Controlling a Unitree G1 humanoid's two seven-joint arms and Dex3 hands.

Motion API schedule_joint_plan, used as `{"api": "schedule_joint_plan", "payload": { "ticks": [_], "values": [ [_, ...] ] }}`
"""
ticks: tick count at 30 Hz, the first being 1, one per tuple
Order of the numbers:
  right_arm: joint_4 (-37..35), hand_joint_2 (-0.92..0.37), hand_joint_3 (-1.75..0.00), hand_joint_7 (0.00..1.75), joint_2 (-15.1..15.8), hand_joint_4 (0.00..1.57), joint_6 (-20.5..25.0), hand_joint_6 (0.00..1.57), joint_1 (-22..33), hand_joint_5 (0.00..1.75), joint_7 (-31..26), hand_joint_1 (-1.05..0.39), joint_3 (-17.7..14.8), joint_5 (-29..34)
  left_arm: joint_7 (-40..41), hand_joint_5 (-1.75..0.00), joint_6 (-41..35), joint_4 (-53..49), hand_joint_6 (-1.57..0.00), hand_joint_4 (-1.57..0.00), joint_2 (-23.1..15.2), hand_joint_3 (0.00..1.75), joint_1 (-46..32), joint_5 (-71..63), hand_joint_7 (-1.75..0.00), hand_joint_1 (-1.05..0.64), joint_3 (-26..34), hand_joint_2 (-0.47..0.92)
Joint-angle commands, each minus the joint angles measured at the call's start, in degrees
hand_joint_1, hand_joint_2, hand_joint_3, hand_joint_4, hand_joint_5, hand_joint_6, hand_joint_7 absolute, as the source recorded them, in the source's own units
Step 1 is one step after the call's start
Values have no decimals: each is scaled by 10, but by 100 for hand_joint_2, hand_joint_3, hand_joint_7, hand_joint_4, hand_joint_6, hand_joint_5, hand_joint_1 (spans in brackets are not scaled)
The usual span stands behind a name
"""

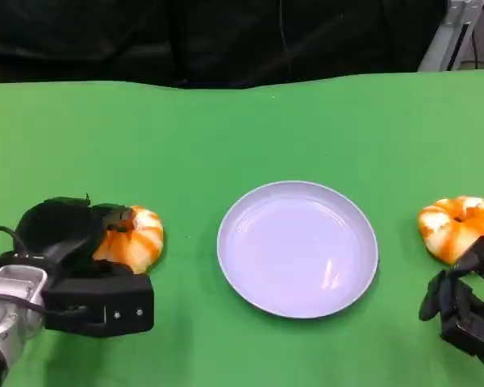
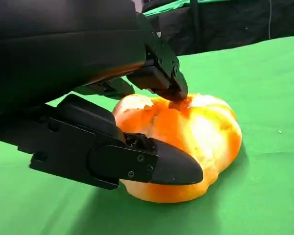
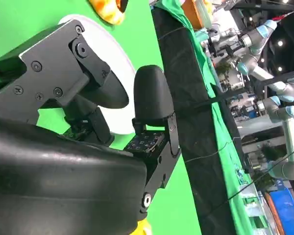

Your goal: Grasp the bread from the table and place it into the plate.

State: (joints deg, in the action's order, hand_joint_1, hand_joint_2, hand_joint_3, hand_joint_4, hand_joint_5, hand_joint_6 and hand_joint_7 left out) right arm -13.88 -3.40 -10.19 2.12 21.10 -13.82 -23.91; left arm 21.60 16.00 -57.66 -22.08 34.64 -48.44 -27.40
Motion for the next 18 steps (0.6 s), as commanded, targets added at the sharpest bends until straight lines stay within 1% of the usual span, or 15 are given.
{"api": "schedule_joint_plan", "payload": {
  "ticks": [1,18],
  "values": [
    [14,-40,-147,165,6,91,5,77,2,175,-5,-2,-2,-5,-4,0,-11,-16,-50,-39,2,16,8,7,0,-90,-9,92],
    [16,-40,-145,165,8,91,8,77,2,175,-9,-3,-2,-1,-1,0,-11,-36,-50,-39,5,17,17,21,0,-90,-27,92]
  ]
}}
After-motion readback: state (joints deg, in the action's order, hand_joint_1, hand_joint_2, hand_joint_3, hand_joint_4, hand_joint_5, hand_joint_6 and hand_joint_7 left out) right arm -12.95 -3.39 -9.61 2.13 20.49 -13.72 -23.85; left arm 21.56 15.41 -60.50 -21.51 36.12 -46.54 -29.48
